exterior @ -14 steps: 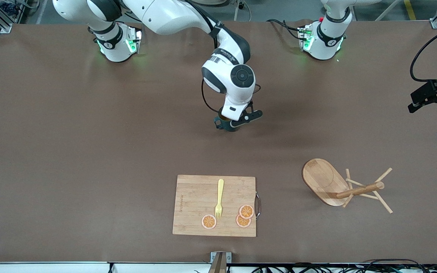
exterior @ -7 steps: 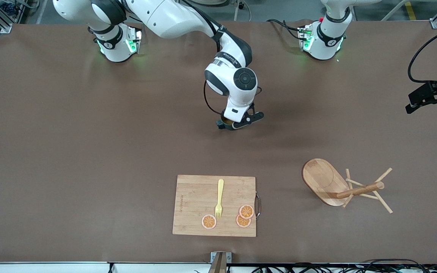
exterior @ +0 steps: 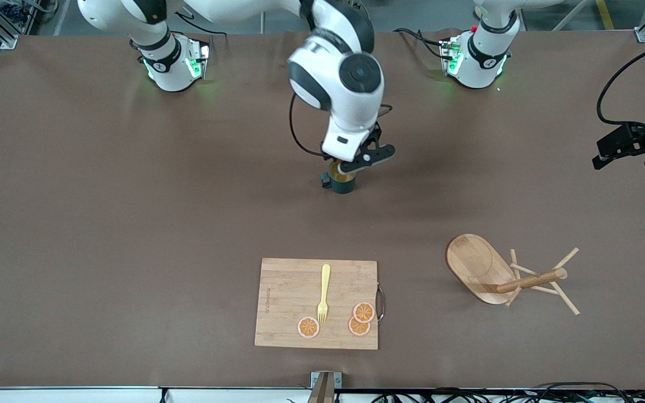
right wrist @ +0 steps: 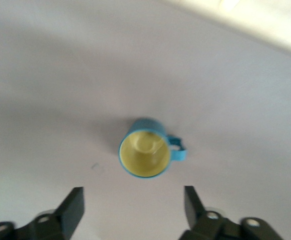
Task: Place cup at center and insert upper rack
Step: 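Lift the teal mug with the right gripper and carry it to table center, then release the mug with the right gripper while the left gripper approaches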
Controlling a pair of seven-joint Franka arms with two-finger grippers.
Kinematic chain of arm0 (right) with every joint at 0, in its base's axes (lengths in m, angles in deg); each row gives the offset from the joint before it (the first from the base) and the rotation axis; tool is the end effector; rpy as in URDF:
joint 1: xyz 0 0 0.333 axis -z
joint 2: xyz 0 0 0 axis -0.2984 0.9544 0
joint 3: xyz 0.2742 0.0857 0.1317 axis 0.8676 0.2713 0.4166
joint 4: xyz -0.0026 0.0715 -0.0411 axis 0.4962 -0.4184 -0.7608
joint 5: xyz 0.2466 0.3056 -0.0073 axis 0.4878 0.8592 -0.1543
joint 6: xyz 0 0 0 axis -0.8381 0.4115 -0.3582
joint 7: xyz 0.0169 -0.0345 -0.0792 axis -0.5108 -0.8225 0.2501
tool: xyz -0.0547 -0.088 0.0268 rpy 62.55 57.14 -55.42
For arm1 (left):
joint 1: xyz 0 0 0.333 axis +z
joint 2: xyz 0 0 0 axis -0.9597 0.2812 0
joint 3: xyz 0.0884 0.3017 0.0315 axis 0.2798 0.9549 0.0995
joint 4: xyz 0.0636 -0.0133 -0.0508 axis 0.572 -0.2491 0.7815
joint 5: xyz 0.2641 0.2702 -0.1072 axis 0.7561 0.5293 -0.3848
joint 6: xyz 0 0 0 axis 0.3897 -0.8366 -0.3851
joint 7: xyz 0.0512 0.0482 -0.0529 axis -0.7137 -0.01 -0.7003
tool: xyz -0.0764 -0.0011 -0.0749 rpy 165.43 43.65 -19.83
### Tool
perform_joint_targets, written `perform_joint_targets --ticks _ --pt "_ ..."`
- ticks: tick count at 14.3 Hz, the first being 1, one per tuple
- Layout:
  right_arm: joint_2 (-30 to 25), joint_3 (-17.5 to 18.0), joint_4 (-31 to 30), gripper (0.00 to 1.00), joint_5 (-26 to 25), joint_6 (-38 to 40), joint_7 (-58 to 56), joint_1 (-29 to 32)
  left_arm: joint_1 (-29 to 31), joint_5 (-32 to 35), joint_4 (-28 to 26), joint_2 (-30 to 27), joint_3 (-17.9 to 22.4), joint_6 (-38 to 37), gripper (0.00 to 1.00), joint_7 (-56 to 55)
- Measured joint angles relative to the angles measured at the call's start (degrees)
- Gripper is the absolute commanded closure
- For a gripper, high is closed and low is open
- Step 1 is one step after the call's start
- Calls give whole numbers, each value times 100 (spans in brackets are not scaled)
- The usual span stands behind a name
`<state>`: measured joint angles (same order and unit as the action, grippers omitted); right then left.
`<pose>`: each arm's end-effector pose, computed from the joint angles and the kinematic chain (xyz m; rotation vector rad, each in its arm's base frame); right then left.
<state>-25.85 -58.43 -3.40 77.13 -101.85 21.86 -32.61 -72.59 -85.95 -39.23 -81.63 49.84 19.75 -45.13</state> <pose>0.4810 0.5654 0.4542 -3.0500 -0.4873 0.0927 0.5758 -0.0140 0.6337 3.0775 -0.0816 0.1252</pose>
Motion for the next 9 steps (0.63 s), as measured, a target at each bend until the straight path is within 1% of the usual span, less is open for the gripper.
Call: perform_joint_targets --ticks 2,4,5,7,9 --pt "-498 -336 17 0 -5 430 -11 430 -176 -158 -66 13 -33 -54 0 -336" --pt "-728 -649 7 0 -10 890 -58 1025 -457 -191 -217 26 -154 -68 0 -816" --pt "-766 -842 -2 0 -8 952 -130 1320 -584 -192 -298 39 -266 -68 0 -1073" --pt "-781 -1129 -13 0 -6 1058 -442 1960 -727 -192 -456 57 -598 -68 0 -1584" --pt "-781 -1222 -38 0 -6 1311 -609 2656 -744 -193 -604 62 -1012 -65 0 -2061"
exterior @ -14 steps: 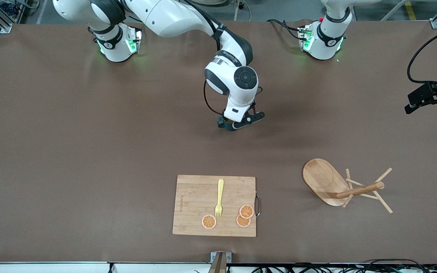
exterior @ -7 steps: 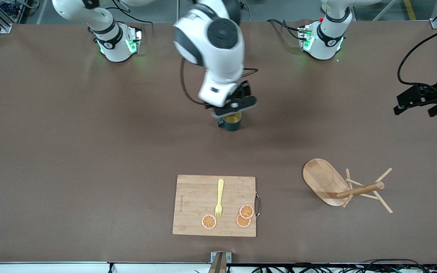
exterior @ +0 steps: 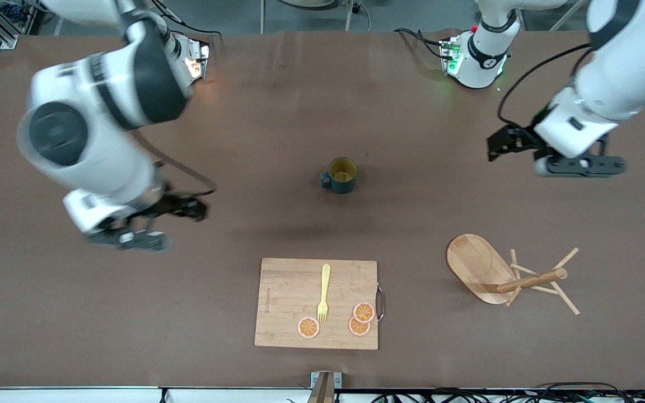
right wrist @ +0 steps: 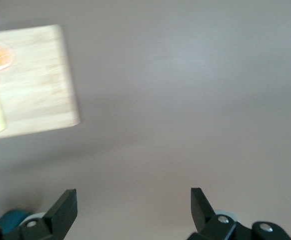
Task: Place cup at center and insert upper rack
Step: 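Release the mug with the right gripper while the left gripper approaches, then move the left gripper above the teal mug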
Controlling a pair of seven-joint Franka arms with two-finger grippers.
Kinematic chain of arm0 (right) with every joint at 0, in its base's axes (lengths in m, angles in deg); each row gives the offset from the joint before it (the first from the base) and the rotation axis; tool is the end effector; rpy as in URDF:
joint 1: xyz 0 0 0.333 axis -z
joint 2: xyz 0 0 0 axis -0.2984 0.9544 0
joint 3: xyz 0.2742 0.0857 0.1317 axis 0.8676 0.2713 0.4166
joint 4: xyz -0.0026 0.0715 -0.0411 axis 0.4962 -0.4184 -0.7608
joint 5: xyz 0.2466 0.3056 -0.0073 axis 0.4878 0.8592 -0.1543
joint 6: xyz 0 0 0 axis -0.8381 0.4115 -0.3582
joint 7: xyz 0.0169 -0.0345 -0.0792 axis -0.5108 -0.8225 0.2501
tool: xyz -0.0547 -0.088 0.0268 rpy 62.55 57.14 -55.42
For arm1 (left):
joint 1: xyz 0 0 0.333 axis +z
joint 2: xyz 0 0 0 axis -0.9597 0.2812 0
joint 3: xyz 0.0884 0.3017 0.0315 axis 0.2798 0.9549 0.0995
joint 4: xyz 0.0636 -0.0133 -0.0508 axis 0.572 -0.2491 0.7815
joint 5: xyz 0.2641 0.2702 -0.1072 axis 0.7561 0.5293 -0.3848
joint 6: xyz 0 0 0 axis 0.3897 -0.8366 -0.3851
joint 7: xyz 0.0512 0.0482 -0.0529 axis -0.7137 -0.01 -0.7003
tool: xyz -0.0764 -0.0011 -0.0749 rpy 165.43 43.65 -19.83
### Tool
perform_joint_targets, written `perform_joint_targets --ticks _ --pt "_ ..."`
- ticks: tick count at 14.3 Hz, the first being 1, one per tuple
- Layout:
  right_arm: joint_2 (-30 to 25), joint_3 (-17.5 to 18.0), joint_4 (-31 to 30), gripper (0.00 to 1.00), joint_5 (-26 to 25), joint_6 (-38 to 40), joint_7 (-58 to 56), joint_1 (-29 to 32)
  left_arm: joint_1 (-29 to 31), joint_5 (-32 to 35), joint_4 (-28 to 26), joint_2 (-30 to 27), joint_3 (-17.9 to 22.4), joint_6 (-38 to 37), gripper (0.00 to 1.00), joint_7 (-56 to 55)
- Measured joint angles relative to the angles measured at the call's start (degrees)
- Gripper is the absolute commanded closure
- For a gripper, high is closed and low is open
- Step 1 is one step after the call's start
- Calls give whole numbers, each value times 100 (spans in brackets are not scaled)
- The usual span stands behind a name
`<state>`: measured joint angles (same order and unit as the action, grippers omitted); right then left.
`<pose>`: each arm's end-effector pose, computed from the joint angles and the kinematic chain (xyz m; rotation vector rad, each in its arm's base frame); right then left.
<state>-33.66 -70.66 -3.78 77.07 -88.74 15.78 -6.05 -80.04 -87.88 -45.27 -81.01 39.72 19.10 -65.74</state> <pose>0.6703 0.1750 0.5367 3.0612 -0.3286 -0.1325 0.5419 -0.1872 0.5773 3.0539 0.0088 -0.1172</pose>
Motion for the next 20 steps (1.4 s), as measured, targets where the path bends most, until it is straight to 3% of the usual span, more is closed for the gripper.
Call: perform_joint_targets --ticks 5,8,12,16,20 --pt "-111 -21 -22 0 20 10 -913 1427 -34 0 -378 6 -1148 415 0 -1423" --pt "-644 143 -321 0 29 -330 -1983 2172 -258 1 -563 70 -1678 880 0 -2382" --pt "-1492 670 -804 0 6 -536 -2488 2647 -1127 253 -675 374 -1781 1525 0 -3731" --pt "-1784 1182 -1122 0 -35 -602 -2468 2925 -2050 998 -693 934 -1780 2222 0 -5307" --pt "-1974 1283 -1502 0 -214 -651 -2469 3044 -2723 1802 -691 1589 -1767 2494 0 -6354"
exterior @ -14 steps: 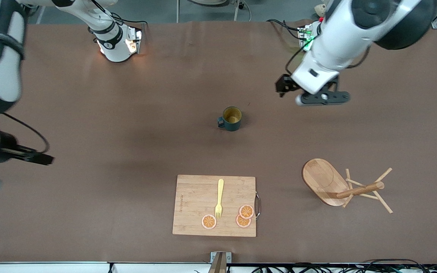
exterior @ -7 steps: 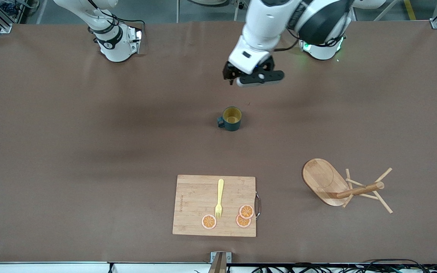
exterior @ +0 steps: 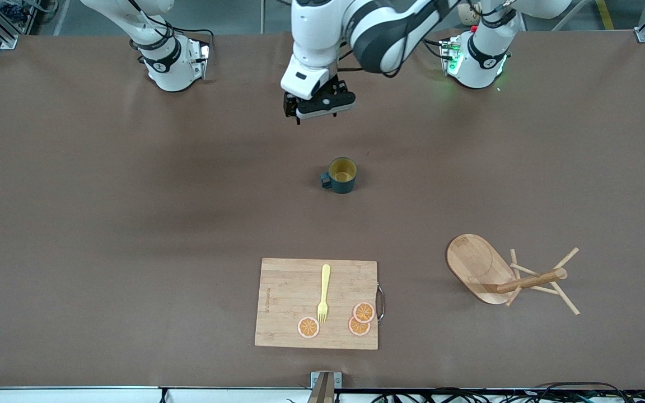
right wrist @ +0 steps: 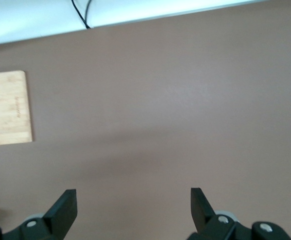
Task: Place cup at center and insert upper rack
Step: 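Move the left gripper above the teal mug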
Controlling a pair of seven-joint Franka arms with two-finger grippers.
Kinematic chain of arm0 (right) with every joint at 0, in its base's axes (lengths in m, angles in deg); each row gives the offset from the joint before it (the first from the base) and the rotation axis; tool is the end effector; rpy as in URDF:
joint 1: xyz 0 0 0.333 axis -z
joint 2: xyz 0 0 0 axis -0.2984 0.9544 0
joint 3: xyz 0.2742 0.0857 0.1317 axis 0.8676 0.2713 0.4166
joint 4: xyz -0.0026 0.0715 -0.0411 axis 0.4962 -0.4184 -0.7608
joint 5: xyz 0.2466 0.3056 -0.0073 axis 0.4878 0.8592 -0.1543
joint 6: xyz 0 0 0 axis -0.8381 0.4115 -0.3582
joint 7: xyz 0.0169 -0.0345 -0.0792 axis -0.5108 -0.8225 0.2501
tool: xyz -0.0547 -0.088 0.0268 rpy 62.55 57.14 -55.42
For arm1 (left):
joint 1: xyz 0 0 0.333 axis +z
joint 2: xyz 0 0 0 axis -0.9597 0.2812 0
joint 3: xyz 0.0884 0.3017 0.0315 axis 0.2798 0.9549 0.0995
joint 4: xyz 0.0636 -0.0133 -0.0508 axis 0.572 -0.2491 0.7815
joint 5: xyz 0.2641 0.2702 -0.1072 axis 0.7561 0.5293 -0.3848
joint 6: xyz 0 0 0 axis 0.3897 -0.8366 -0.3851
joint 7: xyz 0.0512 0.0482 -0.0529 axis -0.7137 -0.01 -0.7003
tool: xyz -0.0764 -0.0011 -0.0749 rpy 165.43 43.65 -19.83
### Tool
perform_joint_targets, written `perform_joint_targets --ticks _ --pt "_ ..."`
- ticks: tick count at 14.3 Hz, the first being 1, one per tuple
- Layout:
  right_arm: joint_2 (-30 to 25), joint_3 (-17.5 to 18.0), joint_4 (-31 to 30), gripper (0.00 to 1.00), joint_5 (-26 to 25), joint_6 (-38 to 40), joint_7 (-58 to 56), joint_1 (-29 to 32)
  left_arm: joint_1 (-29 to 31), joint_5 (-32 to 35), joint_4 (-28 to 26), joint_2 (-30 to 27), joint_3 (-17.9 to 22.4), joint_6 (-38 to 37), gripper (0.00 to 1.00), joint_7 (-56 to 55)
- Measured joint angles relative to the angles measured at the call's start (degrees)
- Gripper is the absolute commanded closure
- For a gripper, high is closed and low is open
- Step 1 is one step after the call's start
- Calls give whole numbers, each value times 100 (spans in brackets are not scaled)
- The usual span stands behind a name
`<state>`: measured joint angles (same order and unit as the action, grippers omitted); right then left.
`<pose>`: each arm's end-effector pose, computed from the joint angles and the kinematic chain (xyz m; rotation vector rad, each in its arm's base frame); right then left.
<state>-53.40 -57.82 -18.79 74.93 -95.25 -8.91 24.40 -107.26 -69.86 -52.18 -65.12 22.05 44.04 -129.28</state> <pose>0.6120 -0.0789 0.6451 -3.0852 0.1894 -0.1345 0.3243 -0.5558 0.4100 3.0892 0.3888 0.0684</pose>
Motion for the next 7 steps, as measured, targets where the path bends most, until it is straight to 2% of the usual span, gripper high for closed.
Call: perform_joint_targets --ticks 2,5,7 --pt "-322 88 -487 0 -241 -165 0 -43 -249 457 4 305 10 14 0 -371" --pt "-696 137 -927 0 -280 -175 1 -90 -576 1043 43 704 99 40 0 -885" --pt "-786 126 -1133 0 -276 -215 1 -80 -1049 1123 100 904 531 57 0 -968"
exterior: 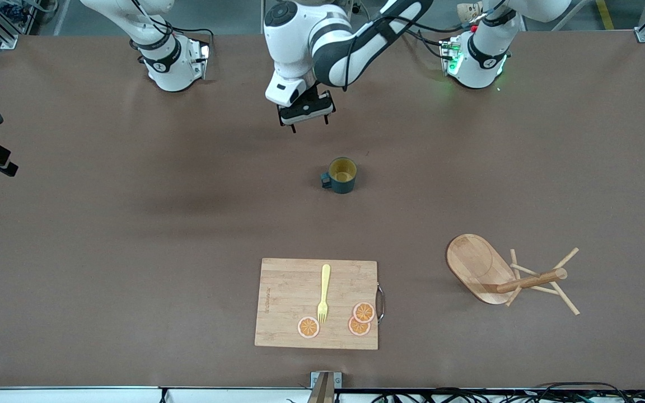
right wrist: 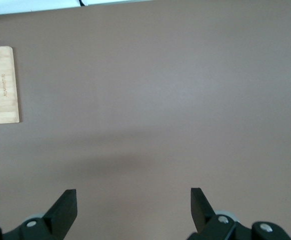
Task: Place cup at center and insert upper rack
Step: 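Move the left gripper above the teal mug, then lower the left gripper beside the mug rim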
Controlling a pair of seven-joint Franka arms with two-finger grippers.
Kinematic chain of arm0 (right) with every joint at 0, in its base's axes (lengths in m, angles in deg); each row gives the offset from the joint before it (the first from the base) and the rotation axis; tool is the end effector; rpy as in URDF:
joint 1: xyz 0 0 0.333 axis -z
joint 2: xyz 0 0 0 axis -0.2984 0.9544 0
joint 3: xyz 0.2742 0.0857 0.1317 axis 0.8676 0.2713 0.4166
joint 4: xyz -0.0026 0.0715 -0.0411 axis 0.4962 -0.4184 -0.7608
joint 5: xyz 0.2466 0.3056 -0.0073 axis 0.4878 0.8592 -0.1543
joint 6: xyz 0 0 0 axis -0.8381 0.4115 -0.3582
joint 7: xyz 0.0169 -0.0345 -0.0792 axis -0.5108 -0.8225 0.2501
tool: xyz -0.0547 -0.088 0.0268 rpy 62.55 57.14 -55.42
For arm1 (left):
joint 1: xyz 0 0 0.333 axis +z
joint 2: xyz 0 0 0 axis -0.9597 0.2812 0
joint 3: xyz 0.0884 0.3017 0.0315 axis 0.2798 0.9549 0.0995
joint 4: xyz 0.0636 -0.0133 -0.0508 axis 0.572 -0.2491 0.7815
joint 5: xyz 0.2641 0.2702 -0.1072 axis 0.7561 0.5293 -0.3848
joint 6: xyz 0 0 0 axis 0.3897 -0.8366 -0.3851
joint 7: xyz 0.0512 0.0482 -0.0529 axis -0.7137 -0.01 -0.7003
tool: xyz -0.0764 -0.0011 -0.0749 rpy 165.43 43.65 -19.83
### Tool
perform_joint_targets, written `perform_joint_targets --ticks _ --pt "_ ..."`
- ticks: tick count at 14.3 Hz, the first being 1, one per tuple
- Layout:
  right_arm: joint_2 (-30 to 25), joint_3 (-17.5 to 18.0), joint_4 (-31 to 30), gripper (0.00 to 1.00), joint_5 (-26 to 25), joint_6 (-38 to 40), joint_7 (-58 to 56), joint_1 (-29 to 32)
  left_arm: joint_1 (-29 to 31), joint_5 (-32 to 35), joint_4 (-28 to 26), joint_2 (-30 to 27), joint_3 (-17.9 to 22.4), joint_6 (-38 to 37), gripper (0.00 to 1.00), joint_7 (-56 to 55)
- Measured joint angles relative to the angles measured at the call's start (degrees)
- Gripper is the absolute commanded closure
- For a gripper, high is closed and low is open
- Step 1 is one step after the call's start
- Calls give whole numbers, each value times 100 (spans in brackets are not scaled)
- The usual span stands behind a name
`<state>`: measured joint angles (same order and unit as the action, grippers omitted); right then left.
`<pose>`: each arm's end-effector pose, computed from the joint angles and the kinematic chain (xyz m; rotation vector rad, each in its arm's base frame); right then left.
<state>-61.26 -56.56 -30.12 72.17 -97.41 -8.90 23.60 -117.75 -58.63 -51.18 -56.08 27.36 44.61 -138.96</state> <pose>0.5769 -0.0597 0.6371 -3.1304 0.1418 -0.0950 0.2842 -0.5906 0.3159 -3.0076 -0.3343 -0.2141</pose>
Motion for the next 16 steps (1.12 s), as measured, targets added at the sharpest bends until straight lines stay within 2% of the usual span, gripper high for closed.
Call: perform_joint_targets --ticks 3,5,8,13,16 --pt "-20 -29 -244 0 20 -144 -5 36 -1367 4 39 253 1327 7 0 -314" --pt "-39 -14 -278 0 20 -145 -15 30 -2163 8 62 453 2028 12 0 -518" --pt "-82 -5 -279 0 20 -242 -15 27 -2688 11 211 749 2585 22 0 -575" --pt "-92 -3 -282 0 -40 -385 -39 26 -3811 13 659 1259 3857 36 0 -865" --pt "-118 -14 -282 0 -56 -332 -185 30 -4228 15 836 1452 4258 33 0 -952"
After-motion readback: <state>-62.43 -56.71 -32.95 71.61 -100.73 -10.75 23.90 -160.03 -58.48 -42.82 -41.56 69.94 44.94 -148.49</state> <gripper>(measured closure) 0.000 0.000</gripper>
